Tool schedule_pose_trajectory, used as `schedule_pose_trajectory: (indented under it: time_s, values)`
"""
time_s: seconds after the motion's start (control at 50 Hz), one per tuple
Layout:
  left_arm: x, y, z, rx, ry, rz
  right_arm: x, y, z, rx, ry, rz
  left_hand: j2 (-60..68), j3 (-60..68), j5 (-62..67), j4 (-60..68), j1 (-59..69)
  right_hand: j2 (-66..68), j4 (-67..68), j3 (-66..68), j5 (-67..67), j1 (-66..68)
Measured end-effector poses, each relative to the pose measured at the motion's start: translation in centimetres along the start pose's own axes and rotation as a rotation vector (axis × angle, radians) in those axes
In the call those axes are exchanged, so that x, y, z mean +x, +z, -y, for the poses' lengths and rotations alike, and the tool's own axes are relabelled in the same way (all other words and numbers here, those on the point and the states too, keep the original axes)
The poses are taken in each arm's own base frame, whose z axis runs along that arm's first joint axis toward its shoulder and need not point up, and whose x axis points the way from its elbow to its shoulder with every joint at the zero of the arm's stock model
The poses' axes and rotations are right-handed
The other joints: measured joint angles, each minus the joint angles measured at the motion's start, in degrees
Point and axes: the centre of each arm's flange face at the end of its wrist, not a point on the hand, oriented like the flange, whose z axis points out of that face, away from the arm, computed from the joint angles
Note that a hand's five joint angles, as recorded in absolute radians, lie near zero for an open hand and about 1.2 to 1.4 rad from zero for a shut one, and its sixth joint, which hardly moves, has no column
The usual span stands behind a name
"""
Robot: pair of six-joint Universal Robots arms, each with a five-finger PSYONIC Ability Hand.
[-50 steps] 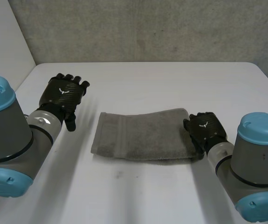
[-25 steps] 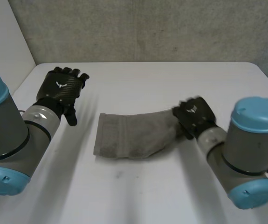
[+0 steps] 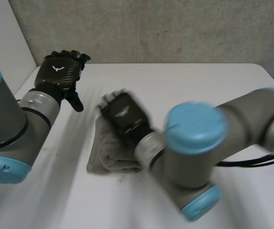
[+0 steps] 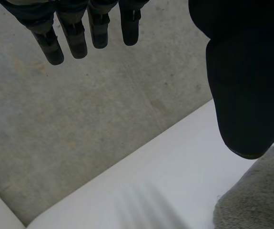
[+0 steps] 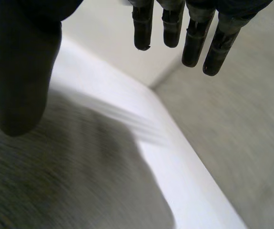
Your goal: Fold the towel.
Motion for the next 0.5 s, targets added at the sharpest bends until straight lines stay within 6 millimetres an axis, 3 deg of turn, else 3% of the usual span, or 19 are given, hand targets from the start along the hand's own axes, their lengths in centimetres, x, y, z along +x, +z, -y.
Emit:
schedule_pose_trajectory:
  time_s: [0.1, 0.18, 0.38, 0.5]
  values:
    - [1.6, 0.7, -1.7, -0.042, -0.051, -0.041, 5.9, -0.9, -0.9, -0.044, 0.269, -0.166, 0.0, 0.0, 0.0, 0.0, 0.0, 0.0, 0.0, 0.0, 0.0, -0.5]
    - [3.2, 1.2, -3.9, -0.101, -0.092, -0.078, 7.4, -1.0, -2.7, -0.120, 0.378, -0.201, 0.0, 0.0, 0.0, 0.0, 0.0, 0.0, 0.0, 0.0, 0.0, -0.5]
    - [6.9, 0.8, -9.9, -0.272, -0.110, -0.159, 5.9, 1.1, -7.7, -0.311, 0.455, -0.150, 0.0, 0.0, 0.0, 0.0, 0.0, 0.0, 0.0, 0.0, 0.0, -0.5]
    - [7.0, 0.4, -10.4, -0.312, -0.100, -0.164, 4.9, 2.1, -8.9, -0.350, 0.471, -0.104, 0.0, 0.0, 0.0, 0.0, 0.0, 0.0, 0.0, 0.0, 0.0, -0.5]
